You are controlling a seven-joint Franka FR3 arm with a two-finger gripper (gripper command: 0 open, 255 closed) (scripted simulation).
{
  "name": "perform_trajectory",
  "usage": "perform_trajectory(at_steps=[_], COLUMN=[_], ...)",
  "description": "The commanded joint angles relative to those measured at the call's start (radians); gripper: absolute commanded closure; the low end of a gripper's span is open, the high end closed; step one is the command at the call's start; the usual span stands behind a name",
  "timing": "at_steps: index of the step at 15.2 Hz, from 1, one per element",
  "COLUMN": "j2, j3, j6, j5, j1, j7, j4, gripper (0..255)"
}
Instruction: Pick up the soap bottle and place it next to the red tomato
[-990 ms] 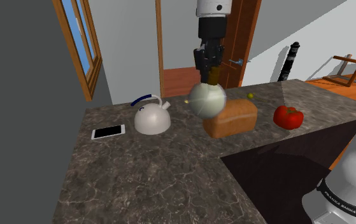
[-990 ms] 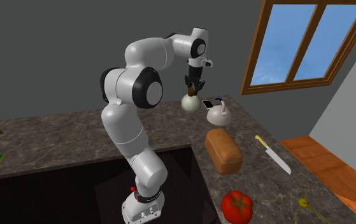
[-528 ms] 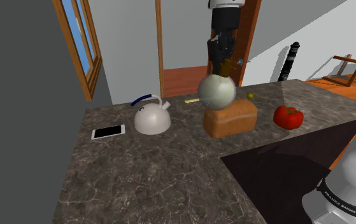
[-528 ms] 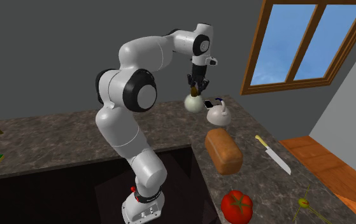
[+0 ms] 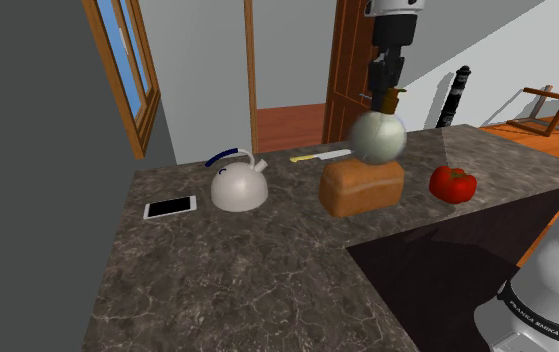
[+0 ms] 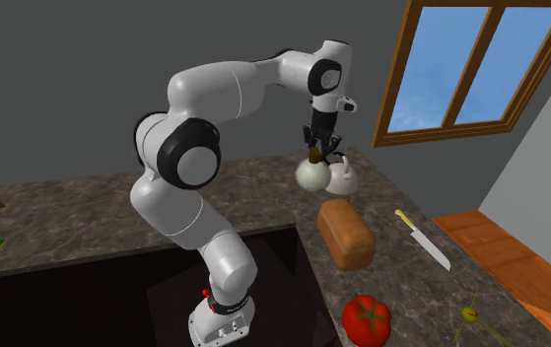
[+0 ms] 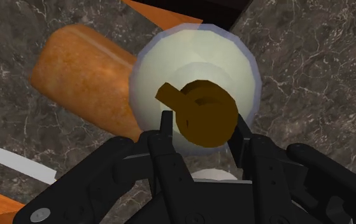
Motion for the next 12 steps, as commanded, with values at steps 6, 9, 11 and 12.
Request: perform_trajectory(at_steps=[6,9,11,12], j2=[-0.083,-0.1,-0.105,-0.106], j3=[-0.126,-0.181,-0.218,-0.237], j6=[-0.021,-0.027,-0.029,-0.03], j5=[-0.059,-0.091,-0.113,-0.124], j1=[-0.054,-0.078,-0.094,-0.102], j7=[-0.17,-0.243,-0.292,-0.316], j4=[-0.07,-0.082,-0.084,-0.084], gripper=[255,255,255,255])
